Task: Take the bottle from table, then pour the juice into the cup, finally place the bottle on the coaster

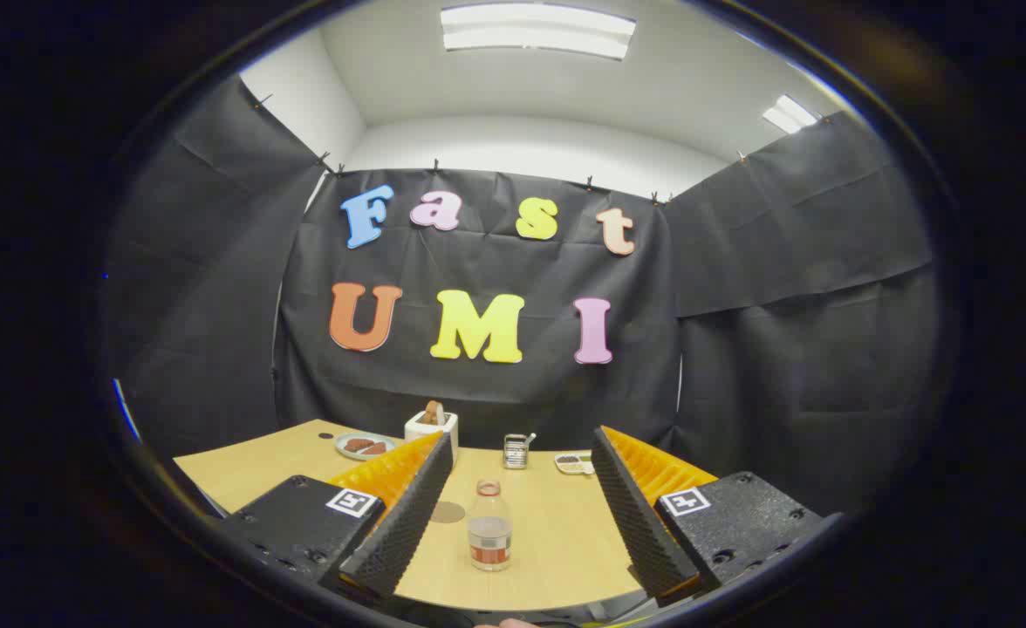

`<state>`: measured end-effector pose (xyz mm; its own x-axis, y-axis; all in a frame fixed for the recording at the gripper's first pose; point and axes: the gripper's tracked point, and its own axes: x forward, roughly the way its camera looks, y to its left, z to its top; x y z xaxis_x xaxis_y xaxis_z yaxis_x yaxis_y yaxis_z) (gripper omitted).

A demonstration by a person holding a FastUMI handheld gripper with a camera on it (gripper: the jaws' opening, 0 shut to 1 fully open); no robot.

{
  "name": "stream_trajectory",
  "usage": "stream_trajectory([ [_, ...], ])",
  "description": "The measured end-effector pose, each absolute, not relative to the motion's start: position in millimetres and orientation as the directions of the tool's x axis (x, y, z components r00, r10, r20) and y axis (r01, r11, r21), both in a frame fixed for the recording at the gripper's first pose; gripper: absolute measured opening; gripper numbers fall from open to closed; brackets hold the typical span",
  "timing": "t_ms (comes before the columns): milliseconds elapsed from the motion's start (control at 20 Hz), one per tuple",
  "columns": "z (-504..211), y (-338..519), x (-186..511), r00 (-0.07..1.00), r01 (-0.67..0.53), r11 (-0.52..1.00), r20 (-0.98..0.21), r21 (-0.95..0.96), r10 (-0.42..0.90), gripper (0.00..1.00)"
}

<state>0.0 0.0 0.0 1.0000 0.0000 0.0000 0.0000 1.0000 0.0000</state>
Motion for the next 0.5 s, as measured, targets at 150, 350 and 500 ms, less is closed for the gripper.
stream_trajectory([
  [150, -2.7, 1.0, 1.7, 1.000, -0.004, 1.000, -0.007, 0.008, 0.004, 1.00],
  [350, -7.6, 2.4, 3.6, 1.000, -0.010, 1.000, -0.020, 0.020, 0.010, 1.00],
  [500, -8.8, 4.2, 4.4, 1.000, -0.015, 1.000, -0.024, 0.025, 0.016, 1.00],
])
